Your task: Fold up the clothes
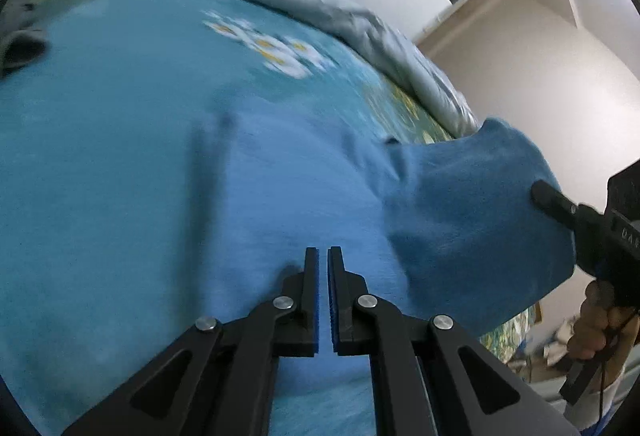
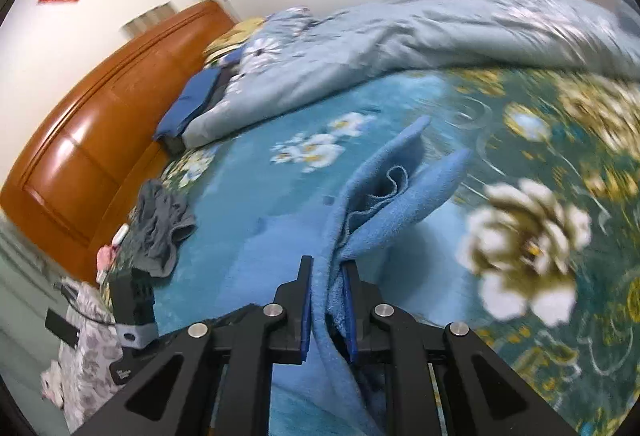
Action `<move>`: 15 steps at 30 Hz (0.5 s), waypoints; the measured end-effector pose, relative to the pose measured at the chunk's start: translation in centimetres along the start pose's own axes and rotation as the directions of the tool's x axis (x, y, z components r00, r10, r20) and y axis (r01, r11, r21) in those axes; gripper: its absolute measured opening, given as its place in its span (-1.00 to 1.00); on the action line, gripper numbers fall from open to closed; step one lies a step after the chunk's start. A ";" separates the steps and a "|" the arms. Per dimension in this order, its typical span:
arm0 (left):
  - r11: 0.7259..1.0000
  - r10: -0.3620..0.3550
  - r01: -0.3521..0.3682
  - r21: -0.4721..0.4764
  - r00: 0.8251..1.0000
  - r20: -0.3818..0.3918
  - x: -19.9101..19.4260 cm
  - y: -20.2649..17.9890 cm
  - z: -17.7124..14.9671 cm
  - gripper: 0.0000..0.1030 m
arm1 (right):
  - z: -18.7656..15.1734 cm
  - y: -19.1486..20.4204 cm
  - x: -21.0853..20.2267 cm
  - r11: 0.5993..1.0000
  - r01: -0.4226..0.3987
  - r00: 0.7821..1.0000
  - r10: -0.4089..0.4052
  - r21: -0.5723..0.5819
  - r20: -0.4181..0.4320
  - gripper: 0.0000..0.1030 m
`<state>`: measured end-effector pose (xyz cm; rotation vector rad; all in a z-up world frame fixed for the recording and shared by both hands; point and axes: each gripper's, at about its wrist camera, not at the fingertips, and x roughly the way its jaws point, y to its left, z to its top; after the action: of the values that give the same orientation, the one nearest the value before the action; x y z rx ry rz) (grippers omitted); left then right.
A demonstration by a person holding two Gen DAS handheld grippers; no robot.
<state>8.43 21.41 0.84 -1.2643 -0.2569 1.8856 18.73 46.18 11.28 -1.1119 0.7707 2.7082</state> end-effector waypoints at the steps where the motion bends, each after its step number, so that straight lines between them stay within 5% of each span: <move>1: 1.000 0.007 -0.006 -0.010 1.000 0.017 -0.8 0.7 0.1 -0.91 | 0.3 1.3 0.6 1.000 -0.006 1.000 0.005 -0.024 -0.004 -0.72; 9: 0.994 0.039 -0.034 -0.102 0.998 0.051 -3.9 5.5 -0.2 -0.91 | -2.3 9.3 9.5 0.988 -0.041 0.989 0.018 -0.151 -0.148 -0.72; 15: 0.993 0.050 -0.046 -0.111 0.998 0.039 -4.2 6.7 -0.5 -0.91 | -5.5 10.1 13.3 0.987 -0.023 0.971 -0.017 -0.161 -0.240 -0.72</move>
<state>5.99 13.98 -0.48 -1.3153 -0.3593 1.9637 9.60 33.61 2.99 -1.4980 0.5861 2.7114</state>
